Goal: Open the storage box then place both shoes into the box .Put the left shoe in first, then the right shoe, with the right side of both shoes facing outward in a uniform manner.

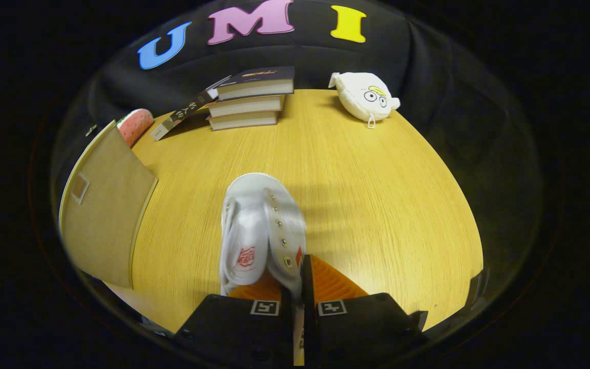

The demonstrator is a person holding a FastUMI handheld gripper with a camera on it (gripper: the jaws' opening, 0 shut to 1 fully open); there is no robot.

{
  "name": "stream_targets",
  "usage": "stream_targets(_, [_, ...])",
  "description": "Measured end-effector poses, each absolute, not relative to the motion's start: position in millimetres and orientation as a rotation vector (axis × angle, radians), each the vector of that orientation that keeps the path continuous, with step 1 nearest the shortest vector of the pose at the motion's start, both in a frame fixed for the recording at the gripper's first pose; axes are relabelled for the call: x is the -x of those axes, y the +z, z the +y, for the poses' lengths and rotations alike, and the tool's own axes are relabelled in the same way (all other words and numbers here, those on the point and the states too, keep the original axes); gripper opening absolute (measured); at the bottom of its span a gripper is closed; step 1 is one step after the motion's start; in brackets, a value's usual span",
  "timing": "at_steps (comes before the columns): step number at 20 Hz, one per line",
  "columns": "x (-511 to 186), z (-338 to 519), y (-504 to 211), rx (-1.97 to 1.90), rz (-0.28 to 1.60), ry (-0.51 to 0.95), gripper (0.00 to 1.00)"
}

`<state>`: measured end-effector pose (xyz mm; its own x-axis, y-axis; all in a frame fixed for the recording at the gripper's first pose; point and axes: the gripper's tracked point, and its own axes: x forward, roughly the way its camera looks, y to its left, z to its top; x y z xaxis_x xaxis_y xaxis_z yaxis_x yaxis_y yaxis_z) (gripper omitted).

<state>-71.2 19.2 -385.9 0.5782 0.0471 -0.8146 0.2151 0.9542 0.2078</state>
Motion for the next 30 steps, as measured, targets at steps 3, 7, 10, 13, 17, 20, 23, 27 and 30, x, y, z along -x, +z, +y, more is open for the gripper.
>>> stream_targets(3, [56.2, 14.6, -391.0, -0.366, 0.972, -0.094, 0.05])
stream_targets(7, [54.9, 9.7, -375.3, -0.461, 0.969, -0.105, 0.05])
stream_targets(10, [54.0, 5.3, -347.3, -0.541, 0.941, -0.112, 0.05])
stream_targets(13, [49.8, 2.5, -308.0, -0.582, 0.898, -0.109, 0.05])
stream_targets(17, [45.7, 27.1, -256.6, -0.667, 0.86, -0.068, 0.05])
stream_targets(20, [40.1, 58.2, -223.1, -0.722, 0.858, -0.037, 0.05])
stream_targets(23, [44.7, 101.7, -189.8, -0.758, 0.87, -0.009, 0.05])
stream_targets(27, [29.9, 158.2, -155.9, -0.75, 0.891, 0.02, 0.05])
stream_targets(30, [21.8, 202.0, -146.2, -0.767, 0.937, 0.012, 0.05])
